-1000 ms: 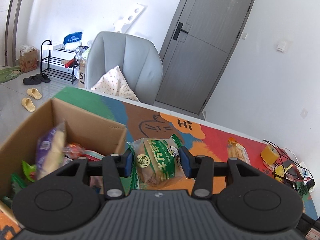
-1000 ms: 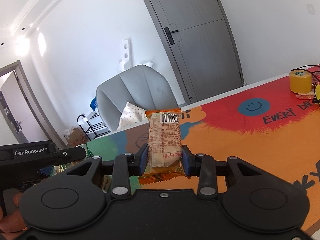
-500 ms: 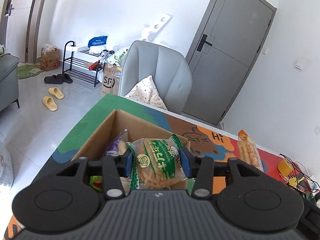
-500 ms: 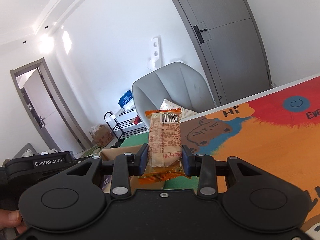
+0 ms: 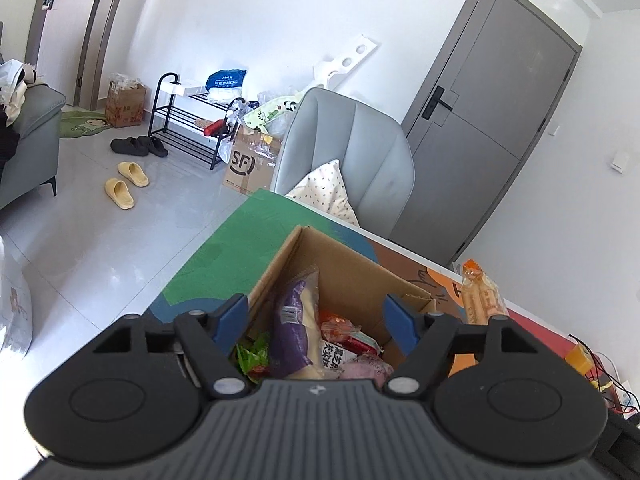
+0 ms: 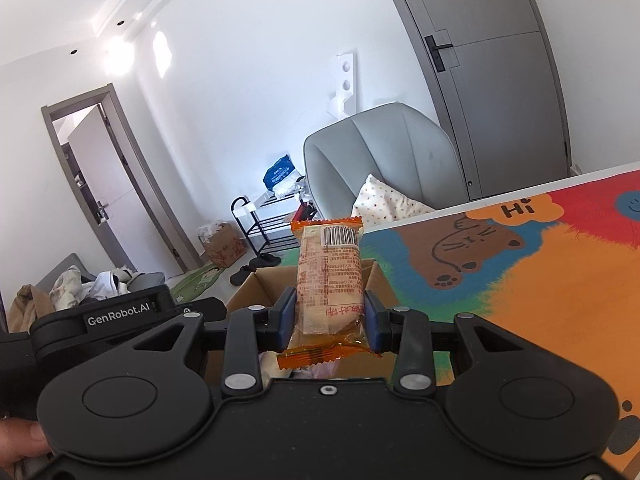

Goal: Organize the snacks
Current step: 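Carry the green bread packet to the box with the left tool while the right tool carries the wafer packet, then open the left tool over the box while the right tool releases the wafer packet into it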

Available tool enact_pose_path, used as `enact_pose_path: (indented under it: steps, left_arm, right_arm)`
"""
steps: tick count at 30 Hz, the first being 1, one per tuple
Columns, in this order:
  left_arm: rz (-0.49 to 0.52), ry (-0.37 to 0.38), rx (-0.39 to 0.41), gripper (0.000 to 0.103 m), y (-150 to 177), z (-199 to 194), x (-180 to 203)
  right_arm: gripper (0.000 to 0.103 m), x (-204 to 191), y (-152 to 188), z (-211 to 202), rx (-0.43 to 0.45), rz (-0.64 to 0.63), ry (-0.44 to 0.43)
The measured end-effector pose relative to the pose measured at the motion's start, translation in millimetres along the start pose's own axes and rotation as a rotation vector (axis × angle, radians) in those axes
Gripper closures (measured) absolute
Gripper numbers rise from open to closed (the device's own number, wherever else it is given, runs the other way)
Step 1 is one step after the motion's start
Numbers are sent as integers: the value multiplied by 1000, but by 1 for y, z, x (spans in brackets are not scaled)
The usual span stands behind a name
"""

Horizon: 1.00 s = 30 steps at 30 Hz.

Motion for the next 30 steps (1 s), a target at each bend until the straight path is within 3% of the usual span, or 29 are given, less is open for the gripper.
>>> enact_pose_path:
  steps: [7, 8, 10, 11, 22, 30]
  left_arm:
    - [-13, -22, 18, 19, -7, -8, -14]
    - [-12, -23, 19, 19, -7, -8, -15]
    - [-9, -24, 18, 16, -7, -8, -15]
    - [-7, -24, 17, 14, -7, -8, -16]
    - [27, -22, 0, 4, 5, -6, 1]
    - [83, 10, -21, 1, 17, 1, 25]
  right_arm:
    - [67, -27, 5, 10, -27, -14, -39]
    - [64, -30, 4, 11, -22, -17, -57]
    - [47, -32, 6, 13, -37, -19, -73]
    - [42, -29, 6, 13, -38, -12, -57]
    - [40, 14, 12, -7, -42, 44, 45]
    - [24, 45, 13, -27, -24, 68, 119]
Point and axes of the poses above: each gripper's, at about its wrist camera, not at the fingertips, and z roughly the way its jaws point, x to its right, y to its underside, the point moved 8 cm from there along z, roughly the way its jaws point, and after that the axes turned 10 degrees about y, right-handed, at the moved point
